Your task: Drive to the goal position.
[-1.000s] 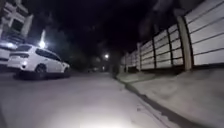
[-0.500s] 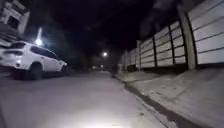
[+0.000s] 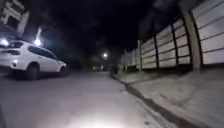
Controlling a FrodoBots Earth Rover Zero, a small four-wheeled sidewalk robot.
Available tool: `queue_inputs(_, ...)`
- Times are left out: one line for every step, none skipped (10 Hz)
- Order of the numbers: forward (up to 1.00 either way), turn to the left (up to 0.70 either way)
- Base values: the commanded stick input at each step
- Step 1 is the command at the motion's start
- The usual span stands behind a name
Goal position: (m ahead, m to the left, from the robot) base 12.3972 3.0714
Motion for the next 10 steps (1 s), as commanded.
queue_inputs(0.5,0.0)
queue_inputs(0.5,0.0)
queue_inputs(0.5,0.0)
queue_inputs(0.5,0.0)
queue_inputs(0.5,0.0)
queue_inputs(0.5,0.0)
queue_inputs(0.5,0.0)
queue_inputs(0.5,0.0)
queue_inputs(0.5,0.0)
queue_inputs(0.5,0.0)
